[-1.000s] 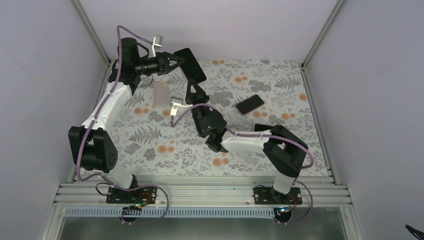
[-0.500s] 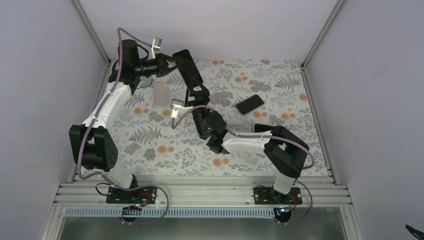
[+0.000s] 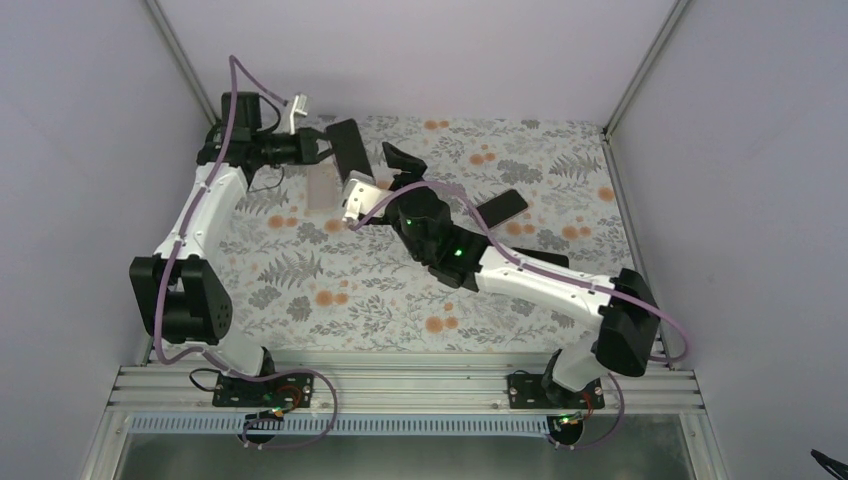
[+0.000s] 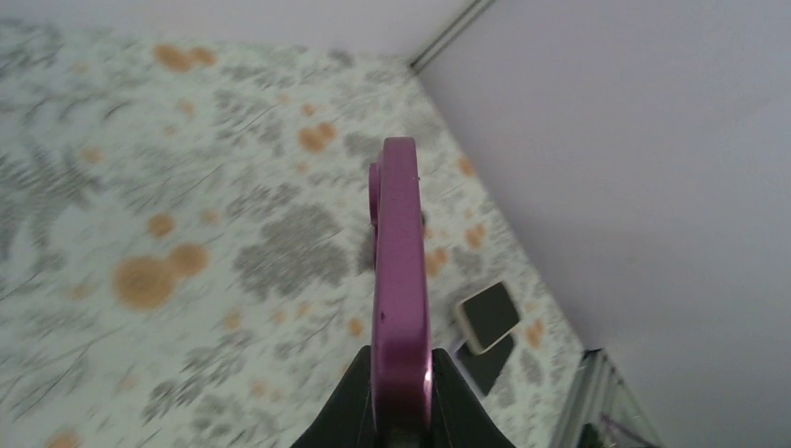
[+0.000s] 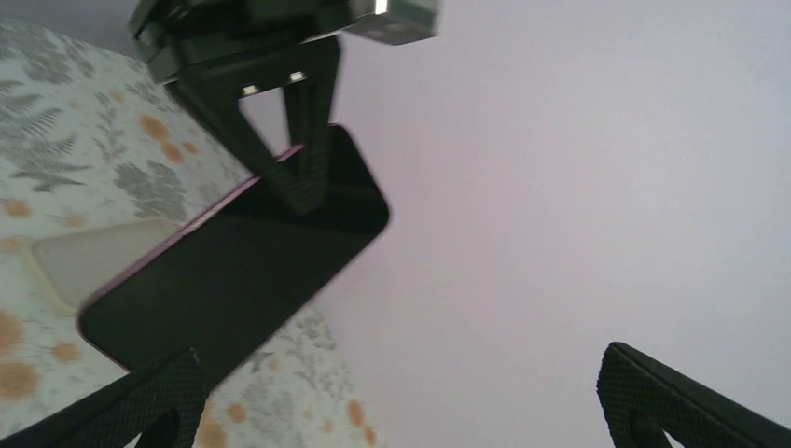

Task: Take the phone out of the phone case
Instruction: Place the phone at the center of the board.

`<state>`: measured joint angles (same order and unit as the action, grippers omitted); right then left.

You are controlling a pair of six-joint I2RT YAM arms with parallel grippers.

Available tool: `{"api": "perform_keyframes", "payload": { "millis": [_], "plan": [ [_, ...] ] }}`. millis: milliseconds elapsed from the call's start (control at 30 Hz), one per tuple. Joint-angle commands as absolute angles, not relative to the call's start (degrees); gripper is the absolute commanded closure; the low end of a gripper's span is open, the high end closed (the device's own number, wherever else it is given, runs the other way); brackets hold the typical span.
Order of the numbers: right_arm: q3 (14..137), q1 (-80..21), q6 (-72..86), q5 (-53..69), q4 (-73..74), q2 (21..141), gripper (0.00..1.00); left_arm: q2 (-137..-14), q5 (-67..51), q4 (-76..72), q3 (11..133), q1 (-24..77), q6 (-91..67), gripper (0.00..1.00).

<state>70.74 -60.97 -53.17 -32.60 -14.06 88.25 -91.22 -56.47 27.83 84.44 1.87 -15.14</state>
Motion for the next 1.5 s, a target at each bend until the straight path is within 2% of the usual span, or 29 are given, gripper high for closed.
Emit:
{"api": "perform_keyframes", "payload": {
  "millis": [0,267,533,667,1033,1467],
  "plan": [
    [72.4,-60.2,-42.0,-27.6,-1.2,86.4,0.01,-88.6,-54.0,35.7,81.0,0.0,-0.1,0.98],
    [72.4,-59.0,-39.0,-25.4,1.6,85.0,0.01,-88.5,-55.8,43.4,73.0,-5.3,13.5,0.98],
    [72.4,-57.7,-38.5,-25.2,1.7,85.0,0.01,-94.2,-57.5,52.3,67.4,-11.1,28.7,0.98],
    [72.6,-57.4,-38.3,-25.2,1.8,85.4,0.01,-98.3,-57.2,54.1,65.2,-11.7,30.4,0.98],
    [72.8,-57.1,-38.7,-25.6,1.8,86.1,0.01,-103.9,-55.4,46.6,62.4,-12.4,25.7,0.97],
    [72.5,-57.1,-38.8,-25.8,1.5,86.5,0.01,-112.5,-50.5,43.8,66.9,-12.6,25.7,0.78]
  ]
}}
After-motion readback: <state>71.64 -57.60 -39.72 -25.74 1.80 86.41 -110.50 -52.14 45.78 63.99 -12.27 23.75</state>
